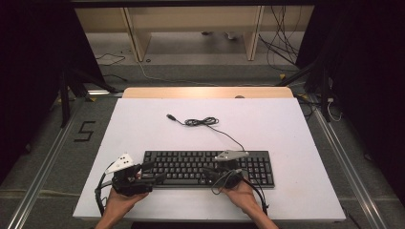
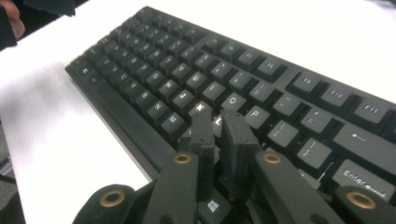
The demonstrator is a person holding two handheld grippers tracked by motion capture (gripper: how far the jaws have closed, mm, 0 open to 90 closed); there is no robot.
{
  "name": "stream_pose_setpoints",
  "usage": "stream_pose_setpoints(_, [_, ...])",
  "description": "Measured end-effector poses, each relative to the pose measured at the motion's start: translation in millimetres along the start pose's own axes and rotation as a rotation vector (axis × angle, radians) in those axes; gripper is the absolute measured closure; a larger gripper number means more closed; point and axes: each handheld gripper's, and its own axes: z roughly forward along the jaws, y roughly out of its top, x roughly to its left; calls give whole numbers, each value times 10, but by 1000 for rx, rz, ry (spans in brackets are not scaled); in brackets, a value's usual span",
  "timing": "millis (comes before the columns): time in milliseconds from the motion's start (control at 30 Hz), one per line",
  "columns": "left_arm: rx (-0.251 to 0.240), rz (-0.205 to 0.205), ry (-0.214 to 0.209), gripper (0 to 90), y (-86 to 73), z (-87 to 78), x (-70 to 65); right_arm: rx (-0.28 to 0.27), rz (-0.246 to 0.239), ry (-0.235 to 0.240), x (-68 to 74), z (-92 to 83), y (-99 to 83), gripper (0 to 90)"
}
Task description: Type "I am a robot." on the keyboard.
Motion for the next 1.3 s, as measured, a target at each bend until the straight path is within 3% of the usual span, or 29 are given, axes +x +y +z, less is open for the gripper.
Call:
stream_pose_setpoints(267, [-2,3,0,268,5,-9,7,-43,14,1,-51,-139,10,762])
stream_pose_setpoints(767, [5,-1,-3,264,3,-3,12,-114,0,20,-101,-431,-50,513])
stream_pose_setpoints(1000, [5,0,-1,264,4,0,7,-124,22,-13,-142,-583,-144,418])
stream_pose_setpoints(1300, [4,-1,-3,264,5,-2,5,-162,35,-47,-189,-760,-258,395])
